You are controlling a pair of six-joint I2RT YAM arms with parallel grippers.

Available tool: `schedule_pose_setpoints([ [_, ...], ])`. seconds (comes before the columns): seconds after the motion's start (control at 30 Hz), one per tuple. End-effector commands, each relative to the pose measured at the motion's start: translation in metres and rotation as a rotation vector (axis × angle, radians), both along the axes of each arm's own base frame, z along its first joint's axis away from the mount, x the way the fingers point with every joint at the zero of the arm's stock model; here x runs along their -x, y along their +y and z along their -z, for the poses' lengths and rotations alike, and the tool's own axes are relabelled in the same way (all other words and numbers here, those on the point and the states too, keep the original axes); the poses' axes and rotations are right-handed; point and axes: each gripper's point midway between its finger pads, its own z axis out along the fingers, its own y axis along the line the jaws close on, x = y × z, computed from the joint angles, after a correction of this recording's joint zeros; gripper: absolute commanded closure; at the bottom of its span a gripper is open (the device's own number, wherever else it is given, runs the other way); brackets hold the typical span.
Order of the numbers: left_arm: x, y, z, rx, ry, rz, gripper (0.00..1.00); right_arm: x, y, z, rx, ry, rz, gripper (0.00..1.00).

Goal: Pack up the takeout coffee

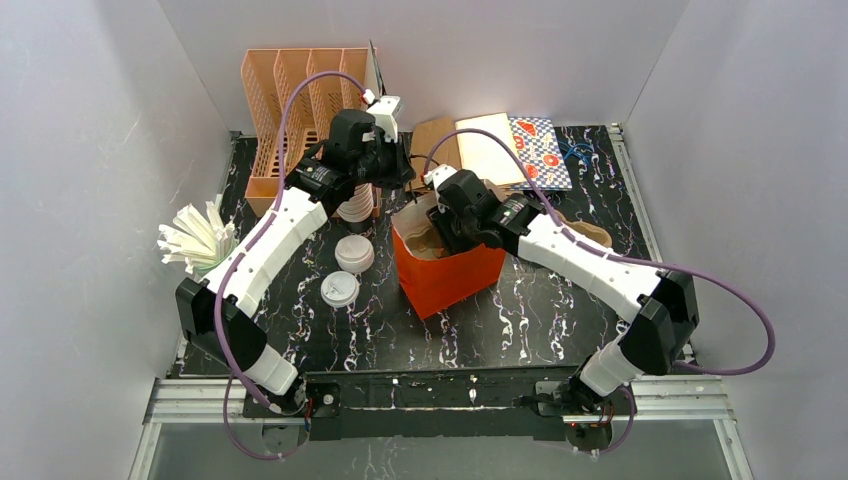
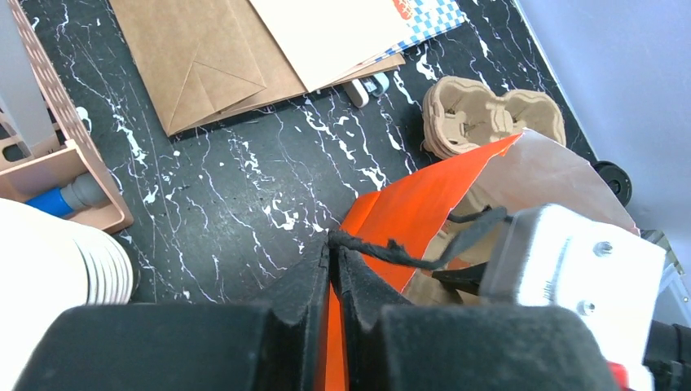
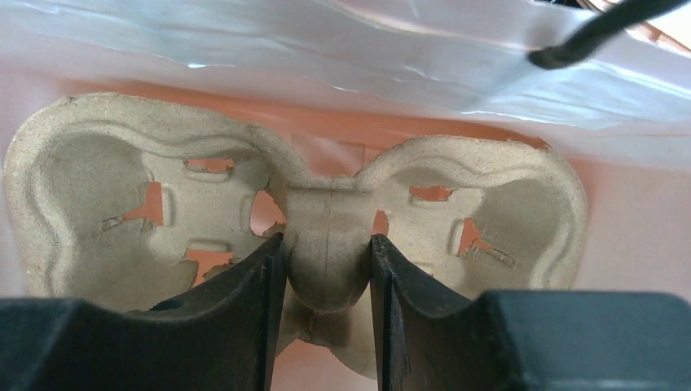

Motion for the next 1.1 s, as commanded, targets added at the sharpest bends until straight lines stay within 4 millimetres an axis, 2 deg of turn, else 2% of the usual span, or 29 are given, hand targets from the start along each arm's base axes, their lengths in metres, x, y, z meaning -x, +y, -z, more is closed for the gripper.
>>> schedule_pose_setpoints([
  [0.0, 0.002, 0.003, -0.017, 0.016, -0.029, -0.006, 1.0, 0.002, -0.004, 0.014, 0.051, 0.025, 0.007, 0.64],
  [0.33, -0.003, 0.009, -0.021, -0.001, -0.046, -0.039, 1.0, 0.009, -0.01, 0.041, 0.106, 0.085, 0.008, 0.68],
  [0.6, -0.015, 0.019, -0.015, -0.068, -0.057, -0.094, 1.0, 0.018, -0.013, 0.056, 0.115, 0.122, -0.001, 0.68],
  [0.83, -0.014, 0.007, -0.027, -0.024, -0.065, -0.042, 1.0, 0.021, -0.014, 0.073, 0.141, 0.162, 0.003, 0.69],
  [1.07, -0.008, 0.0, -0.036, 0.019, -0.058, -0.01, 1.0, 0.015, -0.023, 0.083, 0.209, 0.162, 0.049, 0.69],
])
